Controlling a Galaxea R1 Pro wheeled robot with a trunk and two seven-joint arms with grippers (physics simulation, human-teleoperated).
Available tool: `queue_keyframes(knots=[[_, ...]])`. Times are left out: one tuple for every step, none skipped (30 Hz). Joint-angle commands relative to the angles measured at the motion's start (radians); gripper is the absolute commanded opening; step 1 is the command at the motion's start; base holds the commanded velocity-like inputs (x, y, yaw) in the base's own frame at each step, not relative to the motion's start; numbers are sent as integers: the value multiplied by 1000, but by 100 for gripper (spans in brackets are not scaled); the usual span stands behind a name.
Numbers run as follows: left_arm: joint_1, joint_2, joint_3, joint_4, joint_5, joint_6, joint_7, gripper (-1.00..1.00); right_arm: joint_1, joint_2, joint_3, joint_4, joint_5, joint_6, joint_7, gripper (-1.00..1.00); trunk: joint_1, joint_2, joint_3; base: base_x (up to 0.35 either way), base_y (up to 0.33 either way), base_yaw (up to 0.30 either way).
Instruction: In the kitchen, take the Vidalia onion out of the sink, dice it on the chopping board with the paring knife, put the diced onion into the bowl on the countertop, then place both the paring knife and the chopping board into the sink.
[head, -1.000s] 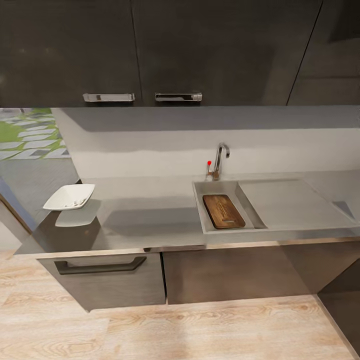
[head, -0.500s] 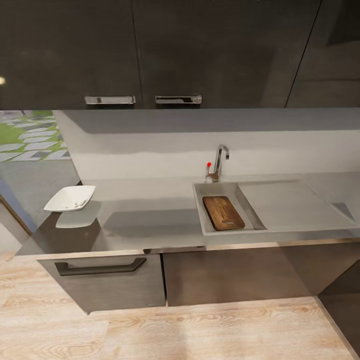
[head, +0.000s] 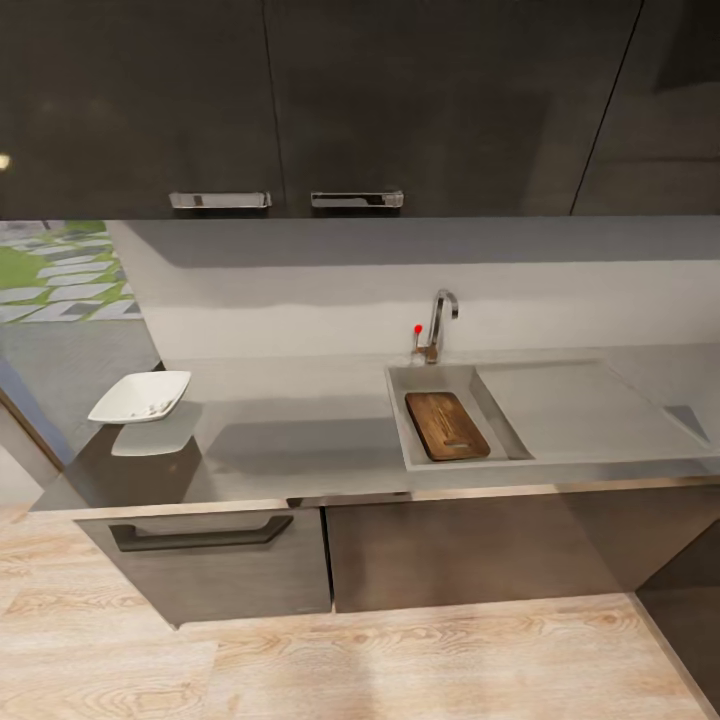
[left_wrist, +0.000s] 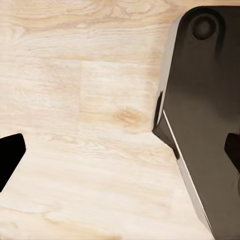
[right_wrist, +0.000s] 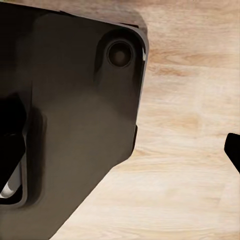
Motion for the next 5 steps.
queue_keyframes(knots=[[0,4,-10,-2,5,-1,5,100,0,-1,8,-2,-6,-1,-5,100,1,-2,-2,0,0,0],[1,5,-10,-1,5,-1,5,100,0,-1,8,-2,-6,-1,-5,100,1,-2,-2,0,0,0],[1,5,-10,-1,5,-1,4,100,0,-1,8,-2,-6,-1,-5,100,1,-2,-2,0,0,0],[1,6,-11,-1,5,-1,4,100,0,-1,8,-2,-6,-1,-5,100,1,-2,-2,0,0,0],[1,6,-11,-1,5,-1,4,100,0,-1,8,-2,-6,-1,-5,100,1,-2,-2,0,0,0]])
